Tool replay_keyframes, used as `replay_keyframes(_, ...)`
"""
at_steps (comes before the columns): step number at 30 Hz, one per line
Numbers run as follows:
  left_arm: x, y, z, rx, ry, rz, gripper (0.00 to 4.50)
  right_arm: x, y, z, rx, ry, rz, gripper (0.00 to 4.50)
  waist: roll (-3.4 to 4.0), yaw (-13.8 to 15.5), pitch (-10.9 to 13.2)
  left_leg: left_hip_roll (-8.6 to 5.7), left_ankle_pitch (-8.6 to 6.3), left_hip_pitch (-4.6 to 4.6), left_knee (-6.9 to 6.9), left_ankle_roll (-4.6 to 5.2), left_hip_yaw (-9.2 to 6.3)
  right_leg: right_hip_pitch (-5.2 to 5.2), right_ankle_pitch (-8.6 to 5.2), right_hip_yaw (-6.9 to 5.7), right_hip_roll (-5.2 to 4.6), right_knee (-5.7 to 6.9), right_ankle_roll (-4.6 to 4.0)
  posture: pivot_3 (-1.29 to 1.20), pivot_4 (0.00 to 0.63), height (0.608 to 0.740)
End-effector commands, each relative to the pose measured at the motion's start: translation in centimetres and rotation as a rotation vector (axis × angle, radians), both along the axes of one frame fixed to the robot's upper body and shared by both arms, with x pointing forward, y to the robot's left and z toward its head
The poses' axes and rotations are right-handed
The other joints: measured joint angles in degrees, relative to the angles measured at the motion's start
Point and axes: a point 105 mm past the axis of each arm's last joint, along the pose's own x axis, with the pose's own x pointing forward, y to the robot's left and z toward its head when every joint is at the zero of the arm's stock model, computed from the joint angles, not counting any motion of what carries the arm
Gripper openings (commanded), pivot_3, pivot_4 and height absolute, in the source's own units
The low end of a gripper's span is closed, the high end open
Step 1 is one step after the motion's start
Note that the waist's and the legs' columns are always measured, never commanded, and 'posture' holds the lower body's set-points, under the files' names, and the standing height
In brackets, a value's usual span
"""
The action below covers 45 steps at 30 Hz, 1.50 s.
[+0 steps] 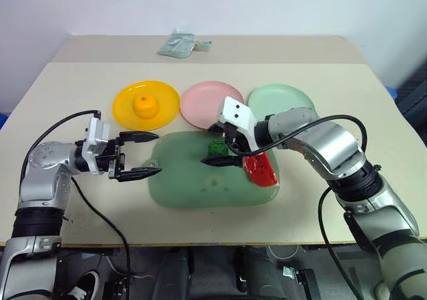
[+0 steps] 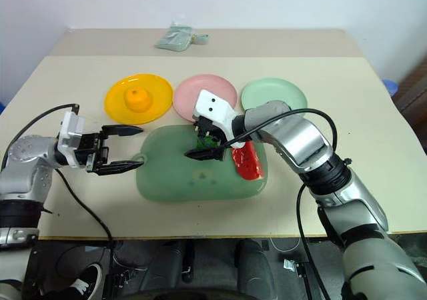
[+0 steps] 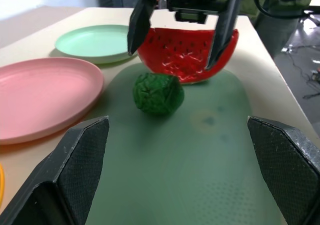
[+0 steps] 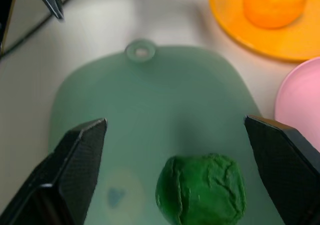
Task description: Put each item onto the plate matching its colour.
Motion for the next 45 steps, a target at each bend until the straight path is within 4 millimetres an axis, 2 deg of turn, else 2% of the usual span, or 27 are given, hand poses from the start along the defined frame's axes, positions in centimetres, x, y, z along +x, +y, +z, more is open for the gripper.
replay_keyframes(1,-0.9,0.2,1.2,-0.009,-0.046,0.003,4.5,0.9,-0.4,0.2,-0.051,-0.051,-0.008,4.5,0.0,-0.1,0.0,0.01,0.0,0.0,-0.01,0.0,0.0,0.0,0.0,0.0,0.01,0.01,0.0,0.0,0.15,0.74)
replay_keyframes(5,-1.5,0.4,0.9,0.002,-0.053,0.019,4.5,1.2,-1.0,-0.6,-0.101,-0.043,-0.008,4.5,0.0,-0.3,0.0,0.01,0.0,-0.01,-0.02,0.0,0.01,-0.03,0.0,0.0,0.01,0.01,0.0,0.0,0.15,0.74)
replay_keyframes(10,-1.4,0.4,1.0,-0.006,-0.062,0.042,4.5,1.5,-0.6,-1.4,-0.113,-0.051,-0.005,4.5,0.0,-0.9,0.0,0.0,0.0,-0.01,-0.02,0.0,0.01,-0.03,0.0,0.0,0.01,0.01,0.0,0.0,0.15,0.74)
replay_keyframes(15,-1.1,0.4,0.9,0.002,-0.074,0.058,4.5,1.7,-0.4,-2.2,-0.14,-0.067,-0.002,2.23,0.0,-1.0,0.0,0.01,0.0,-0.01,-0.05,0.0,0.01,-0.04,0.0,0.0,0.02,0.02,0.0,0.0,0.15,0.74)
replay_keyframes(17,-1.0,0.4,1.0,0.004,-0.081,0.061,4.5,1.3,-0.2,-2.1,-0.122,-0.052,0.011,1.44,-0.02,-1.0,0.0,0.01,0.0,0.01,-0.05,0.0,0.01,-0.04,0.0,0.0,0.02,0.02,0.0,0.0,0.15,0.74)
replay_keyframes(18,-1.0,0.3,1.0,0.003,-0.081,0.062,4.5,1.5,0.2,-1.4,-0.081,-0.059,-0.002,1.07,-0.02,-1.0,0.0,0.01,0.0,0.02,-0.05,0.0,0.01,-0.03,0.0,0.0,0.02,0.02,0.0,0.0,0.15,0.74)
replay_keyframes(20,-0.8,0.4,1.1,0.001,-0.083,0.065,4.5,1.9,0.5,0.0,-0.015,-0.069,-0.02,1.07,-0.02,-0.9,0.0,0.01,0.0,0.01,-0.04,0.0,0.01,-0.03,0.0,0.0,0.02,0.04,0.0,0.0,0.15,0.74)
replay_keyframes(22,-0.5,0.4,1.3,-0.008,-0.091,0.076,4.5,1.3,1.0,3.2,0.139,-0.027,-0.003,1.07,-0.01,-0.8,0.0,0.0,0.0,0.0,-0.04,0.0,0.01,-0.03,0.0,0.0,0.01,0.03,0.01,0.0,0.15,0.74)
replay_keyframes(23,-0.4,0.4,1.4,-0.012,-0.097,0.081,4.5,1.5,0.7,4.4,0.178,-0.031,-0.013,1.07,-0.01,-0.8,0.0,0.0,0.0,-0.01,-0.04,0.0,0.01,-0.03,0.0,0.0,0.01,0.02,0.01,0.0,0.15,0.74)
replay_keyframes(24,-0.2,0.5,1.5,-0.014,-0.097,0.085,4.5,2.0,0.1,4.6,0.172,-0.055,-0.037,1.07,0.0,-0.8,0.0,0.0,0.0,-0.01,-0.04,0.0,0.01,-0.03,0.01,0.0,0.01,0.03,0.01,0.0,0.15,0.74)
replay_keyframes(27,-0.1,0.3,1.5,-0.019,-0.092,0.081,4.5,2.7,-0.9,3.6,0.113,-0.095,-0.057,1.07,-0.04,-0.8,0.0,0.0,0.0,-0.01,-0.04,0.0,0.01,-0.03,0.0,0.0,0.01,0.02,0.01,0.0,0.15,0.74)
replay_keyframes(30,0.0,0.1,1.4,-0.019,-0.092,0.078,4.5,1.8,-0.7,2.9,0.096,-0.068,0.01,1.07,-0.03,-1.0,0.0,0.0,0.0,0.0,-0.06,0.0,0.02,-0.03,0.0,0.0,0.01,-0.01,0.01,0.0,0.15,0.74)
replay_keyframes(33,0.0,0.1,1.5,-0.022,-0.085,0.074,4.5,0.8,0.0,3.1,0.11,-0.036,0.047,1.89,-0.01,-1.3,0.0,0.01,0.0,0.0,-0.09,0.0,0.02,-0.05,0.0,0.0,0.03,0.01,0.0,0.0,0.15,0.74)
replay_keyframes(37,-0.2,0.1,1.5,-0.023,-0.077,0.067,4.5,0.7,1.3,3.2,0.089,-0.052,0.035,3.78,-0.01,-1.2,0.0,0.02,0.0,0.0,-0.1,0.0,0.01,-0.07,0.0,0.0,0.04,0.03,0.0,0.0,0.15,0.74)
replay_keyframes(40,-0.2,0.0,1.6,-0.021,-0.078,0.065,4.5,0.4,2.0,3.0,0.079,-0.049,0.038,3.78,-0.01,-1.1,0.0,0.02,0.0,0.0,-0.1,0.0,0.02,-0.07,0.0,0.0,0.04,0.03,0.0,0.0,0.15,0.74)
replay_keyframes(45,-0.1,0.0,1.6,-0.008,-0.093,0.072,4.5,1.3,2.2,0.2,-0.047,-0.086,-0.005,3.78,-0.02,-1.0,0.0,0.0,0.0,-0.01,-0.08,0.0,0.02,-0.06,0.0,0.0,0.0,0.01,0.01,0.0,0.15,0.74)
